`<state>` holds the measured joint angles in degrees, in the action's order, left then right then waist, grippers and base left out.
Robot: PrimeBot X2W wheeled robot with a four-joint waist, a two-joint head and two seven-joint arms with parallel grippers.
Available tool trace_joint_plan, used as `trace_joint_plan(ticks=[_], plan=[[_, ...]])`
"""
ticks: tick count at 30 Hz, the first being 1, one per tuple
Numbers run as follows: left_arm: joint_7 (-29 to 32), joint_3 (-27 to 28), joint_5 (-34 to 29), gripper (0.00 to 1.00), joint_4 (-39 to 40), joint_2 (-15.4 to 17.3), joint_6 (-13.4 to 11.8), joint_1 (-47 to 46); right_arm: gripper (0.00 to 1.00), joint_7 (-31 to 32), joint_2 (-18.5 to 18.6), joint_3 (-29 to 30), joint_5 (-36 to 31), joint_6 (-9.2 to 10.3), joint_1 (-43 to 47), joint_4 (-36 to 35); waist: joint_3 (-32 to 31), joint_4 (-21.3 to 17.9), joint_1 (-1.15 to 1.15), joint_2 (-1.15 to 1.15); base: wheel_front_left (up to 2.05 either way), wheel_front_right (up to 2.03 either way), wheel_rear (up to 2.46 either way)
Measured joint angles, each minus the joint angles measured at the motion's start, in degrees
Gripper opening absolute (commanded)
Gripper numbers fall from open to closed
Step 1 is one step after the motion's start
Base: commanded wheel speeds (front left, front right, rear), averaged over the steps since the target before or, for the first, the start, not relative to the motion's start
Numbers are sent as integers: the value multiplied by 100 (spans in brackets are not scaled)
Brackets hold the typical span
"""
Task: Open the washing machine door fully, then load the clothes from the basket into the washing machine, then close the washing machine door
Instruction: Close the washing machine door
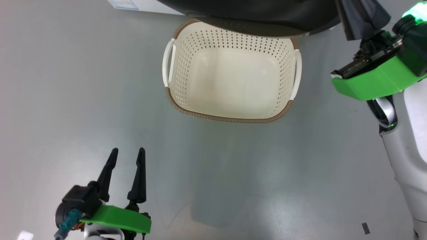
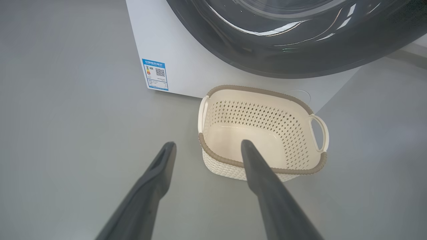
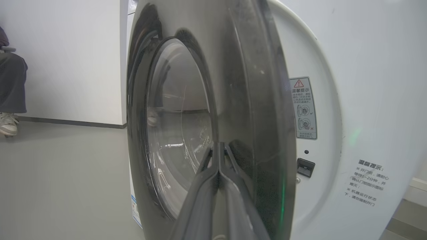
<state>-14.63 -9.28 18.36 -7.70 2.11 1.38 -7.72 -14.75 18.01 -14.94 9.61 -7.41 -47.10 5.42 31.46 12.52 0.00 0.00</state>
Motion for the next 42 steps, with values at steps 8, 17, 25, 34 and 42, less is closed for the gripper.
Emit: trace_joint_plan(ticks=[8,17,25,34,42], plan=[[0,8,0,100,-3,-1,41,-48,0,0,148,46,-48,0,-228,77,126,57,0,0,0,0,0],[0,-52,-43,100,-10,-3,98,-50,0,-1,288,-3,-89,0,-643,278,273,124,0,0,0,0,0],[0,-179,-37,100,-30,-5,98,-52,0,-7,485,-56,-103,0,-1046,589,328,242,0,0,0,0,0],[0,-330,70,100,-43,-9,90,-34,0,-7,721,-98,-103,0,-1579,980,313,415,0,0,0,0,0],[0,-392,108,100,-44,-14,90,47,0,-7,832,-87,-135,-1,-1921,1316,373,508,0,0,0,0,0]])
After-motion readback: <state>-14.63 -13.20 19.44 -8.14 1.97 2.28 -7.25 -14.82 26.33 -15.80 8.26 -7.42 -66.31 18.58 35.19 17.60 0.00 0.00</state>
